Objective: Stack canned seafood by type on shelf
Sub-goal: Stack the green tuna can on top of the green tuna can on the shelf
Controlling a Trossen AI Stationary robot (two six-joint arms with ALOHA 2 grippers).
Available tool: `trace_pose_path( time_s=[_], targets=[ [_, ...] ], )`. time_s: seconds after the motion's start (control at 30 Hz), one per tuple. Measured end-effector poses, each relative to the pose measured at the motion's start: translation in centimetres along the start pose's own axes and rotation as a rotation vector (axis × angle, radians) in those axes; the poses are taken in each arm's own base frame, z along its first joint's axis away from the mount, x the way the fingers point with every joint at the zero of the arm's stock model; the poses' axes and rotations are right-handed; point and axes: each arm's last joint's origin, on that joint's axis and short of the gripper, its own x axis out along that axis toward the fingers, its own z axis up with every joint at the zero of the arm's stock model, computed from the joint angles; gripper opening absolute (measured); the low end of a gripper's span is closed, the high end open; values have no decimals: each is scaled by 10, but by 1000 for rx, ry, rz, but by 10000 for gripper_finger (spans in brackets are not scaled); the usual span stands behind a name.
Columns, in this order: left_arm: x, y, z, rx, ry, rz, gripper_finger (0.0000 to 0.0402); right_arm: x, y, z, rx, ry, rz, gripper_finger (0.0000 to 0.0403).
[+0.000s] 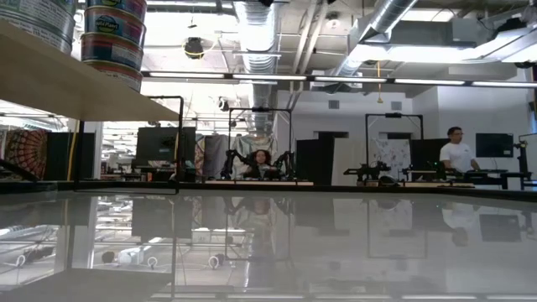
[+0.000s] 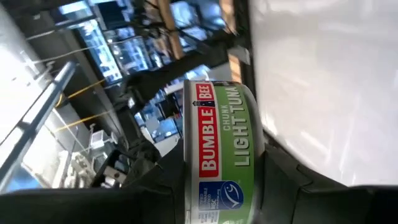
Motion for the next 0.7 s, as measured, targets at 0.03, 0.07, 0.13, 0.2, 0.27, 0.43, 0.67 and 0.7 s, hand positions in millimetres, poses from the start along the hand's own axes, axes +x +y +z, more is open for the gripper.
trace_pose_path(
  time_s=[0.03,0.07,0.13,0.2,0.27,0.43,0.67,0.7],
  targets=[
    [-6,2,-1,-37,-13,11,129,-4,3,3,-15,-10,-3,263],
    [-12,4,-2,-75,-28,21,129,-7,5,7,-43,-22,-8,265],
    [-28,8,-3,-148,-69,42,130,-15,11,9,-91,-41,-34,266],
    [-45,13,-7,-237,-118,66,132,-19,21,14,-177,-83,-94,266],
    [-63,16,-11,-335,-172,77,133,-18,35,16,-281,-126,-169,267],
    [-100,13,-24,-557,-223,47,134,8,58,6,-510,-146,-449,267],
    [-136,-6,-28,-665,-174,38,136,63,74,-16,-762,-139,-747,265],
    [-141,-8,-27,-666,-178,41,136,72,71,-20,-791,-143,-746,265]
  ],
)
